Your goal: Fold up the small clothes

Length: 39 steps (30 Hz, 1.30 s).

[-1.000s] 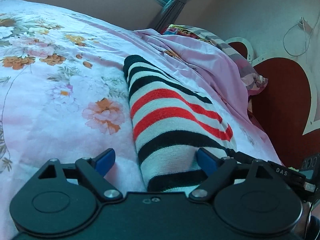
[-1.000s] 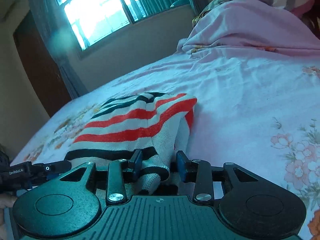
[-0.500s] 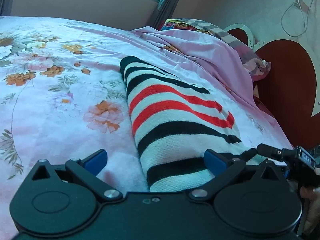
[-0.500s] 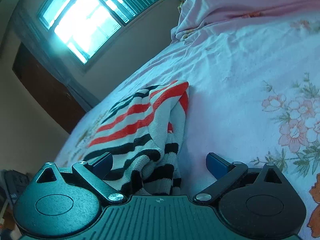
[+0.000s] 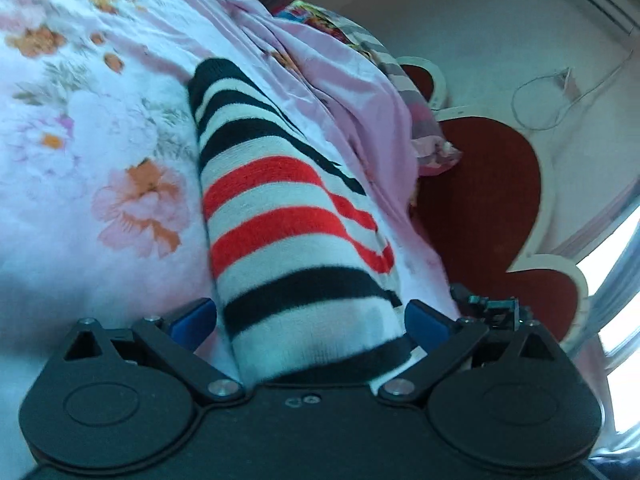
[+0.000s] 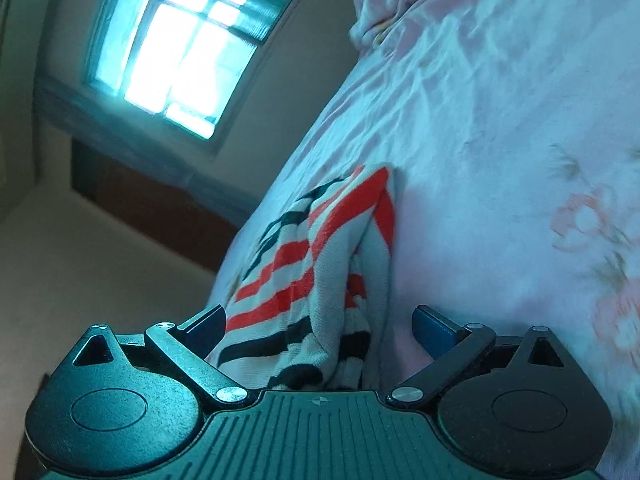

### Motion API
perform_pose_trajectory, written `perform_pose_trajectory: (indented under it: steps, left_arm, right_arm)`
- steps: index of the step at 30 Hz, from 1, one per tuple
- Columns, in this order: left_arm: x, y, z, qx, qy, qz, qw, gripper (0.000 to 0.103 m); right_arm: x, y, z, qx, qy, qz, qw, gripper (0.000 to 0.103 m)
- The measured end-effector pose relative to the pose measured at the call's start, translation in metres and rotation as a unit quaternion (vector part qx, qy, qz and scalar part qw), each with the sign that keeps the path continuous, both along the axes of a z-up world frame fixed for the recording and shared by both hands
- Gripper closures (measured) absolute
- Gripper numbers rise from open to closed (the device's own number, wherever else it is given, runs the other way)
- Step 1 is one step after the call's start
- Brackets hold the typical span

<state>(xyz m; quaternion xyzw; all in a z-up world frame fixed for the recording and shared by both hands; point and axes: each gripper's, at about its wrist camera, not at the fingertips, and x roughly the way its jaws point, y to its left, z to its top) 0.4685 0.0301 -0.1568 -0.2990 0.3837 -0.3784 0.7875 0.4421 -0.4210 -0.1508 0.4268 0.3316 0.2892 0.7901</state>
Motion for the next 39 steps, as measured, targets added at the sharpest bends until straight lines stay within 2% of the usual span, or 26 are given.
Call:
perform_pose_trajectory:
  steps: [5,6,8,9,13,17,18,19,20,21,25,27,31,37,39]
  left_arm:
    - [0.024,-0.009,-0.006,-0.011,0.010,-0.039,0.9991,0.007]
    - [0.030,-0.009,-0.008,-0.014,0.012,-0.043,0.9989,0.009]
    - [0.039,-0.010,-0.011,-0.027,0.015,-0.047,0.9984,0.009]
    - [0.041,-0.010,-0.013,-0.032,0.014,-0.049,0.9982,0.009]
    - [0.052,-0.023,-0.015,-0.024,-0.011,-0.062,0.9977,0.009]
    - [0.066,-0.026,-0.018,-0.046,-0.012,-0.058,0.9972,0.009]
    - [0.068,-0.025,-0.020,-0.052,-0.012,-0.056,0.9970,0.012]
    - [0.068,-0.026,-0.021,-0.047,-0.013,-0.048,0.9977,0.026]
    - [0.068,-0.025,-0.023,-0.033,-0.014,-0.036,0.9987,0.035]
    - [0.067,-0.022,-0.025,-0.033,-0.012,-0.027,0.9990,0.041]
    - [0.050,-0.016,-0.017,-0.051,-0.021,-0.008,0.9984,0.049]
    - [0.035,-0.011,-0.005,-0.064,-0.029,-0.001,0.9975,0.050]
    - [-0.016,0.010,0.043,-0.085,-0.077,0.004,0.9934,0.050]
    - [-0.086,0.046,0.134,-0.060,-0.155,0.004,0.9861,0.050]
    - [-0.096,0.057,0.151,-0.050,-0.168,0.007,0.9845,0.050]
  right_arm:
    - [0.021,0.013,-0.001,-0.035,0.003,0.069,0.997,0.005]
    - [0.025,0.016,-0.001,-0.043,-0.001,0.074,0.996,0.010]
    - [0.036,0.018,-0.005,-0.045,0.004,0.081,0.996,0.031]
    - [0.042,0.020,-0.009,-0.045,0.013,0.081,0.996,0.047]
    - [0.072,0.027,-0.022,-0.004,0.023,0.117,0.993,0.050]
    - [0.090,0.034,-0.027,0.012,0.018,0.147,0.989,0.050]
    - [0.093,0.035,-0.028,0.016,0.016,0.150,0.988,0.050]
    - [0.094,0.036,-0.029,0.016,0.013,0.151,0.988,0.050]
    - [0.092,0.038,-0.029,0.010,0.007,0.150,0.989,0.050]
    - [0.089,0.040,-0.027,-0.005,-0.003,0.147,0.989,0.055]
    - [0.068,0.045,-0.010,-0.036,-0.035,0.128,0.991,0.060]
    - [0.054,0.050,0.005,-0.028,-0.053,0.124,0.990,0.061]
    - [0.010,0.062,0.058,-0.026,-0.107,0.142,0.984,0.061]
    - [-0.049,0.094,0.139,-0.033,-0.180,0.180,0.967,0.061]
    - [-0.056,0.109,0.154,-0.032,-0.190,0.185,0.964,0.061]
